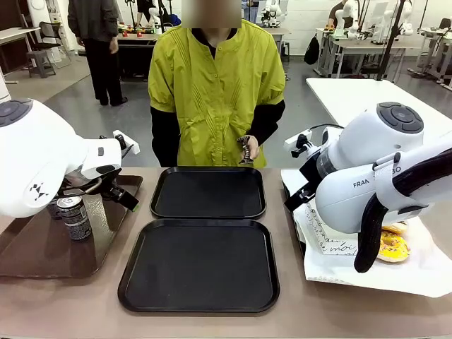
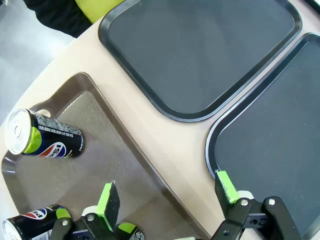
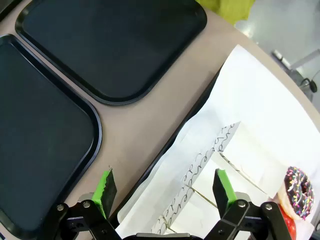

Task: Set up donuts and drinks on trays.
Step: Pick up one Pepsi coke and place it on the Flat Tray.

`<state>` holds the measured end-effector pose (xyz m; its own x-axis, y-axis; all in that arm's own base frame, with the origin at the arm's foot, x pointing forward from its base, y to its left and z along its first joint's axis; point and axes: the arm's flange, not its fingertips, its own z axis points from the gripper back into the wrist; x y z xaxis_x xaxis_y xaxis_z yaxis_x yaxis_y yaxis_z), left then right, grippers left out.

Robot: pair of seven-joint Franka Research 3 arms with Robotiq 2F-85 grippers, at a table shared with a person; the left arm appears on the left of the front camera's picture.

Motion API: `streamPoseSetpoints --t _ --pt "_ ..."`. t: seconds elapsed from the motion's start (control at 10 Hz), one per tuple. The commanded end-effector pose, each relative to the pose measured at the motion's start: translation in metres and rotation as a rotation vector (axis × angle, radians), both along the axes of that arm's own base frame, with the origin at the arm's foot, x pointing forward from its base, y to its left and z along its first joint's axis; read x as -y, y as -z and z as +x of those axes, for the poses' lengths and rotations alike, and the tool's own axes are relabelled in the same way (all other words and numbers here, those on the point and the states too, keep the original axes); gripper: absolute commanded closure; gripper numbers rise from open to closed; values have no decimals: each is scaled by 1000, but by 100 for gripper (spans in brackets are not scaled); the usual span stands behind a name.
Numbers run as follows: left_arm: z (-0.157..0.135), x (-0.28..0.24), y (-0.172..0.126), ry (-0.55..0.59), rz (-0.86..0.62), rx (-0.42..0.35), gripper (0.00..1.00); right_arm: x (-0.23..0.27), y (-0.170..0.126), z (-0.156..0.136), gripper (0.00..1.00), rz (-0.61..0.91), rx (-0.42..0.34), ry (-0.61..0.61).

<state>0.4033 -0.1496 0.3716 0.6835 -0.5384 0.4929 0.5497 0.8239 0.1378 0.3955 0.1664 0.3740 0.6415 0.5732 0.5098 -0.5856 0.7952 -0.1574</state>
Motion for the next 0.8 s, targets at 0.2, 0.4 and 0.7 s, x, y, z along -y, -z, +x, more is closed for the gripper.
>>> streamPoseSetpoints --t 0.2,0.4,0.7 --pt "0 0 0 0 0 0 0 0 0 0 0 0 0 0" --pt "0 0 0 0 0 0 0 0 0 0 0 0 0 0" --pt "0 0 0 0 0 0 0 0 0 0 0 0 0 0"
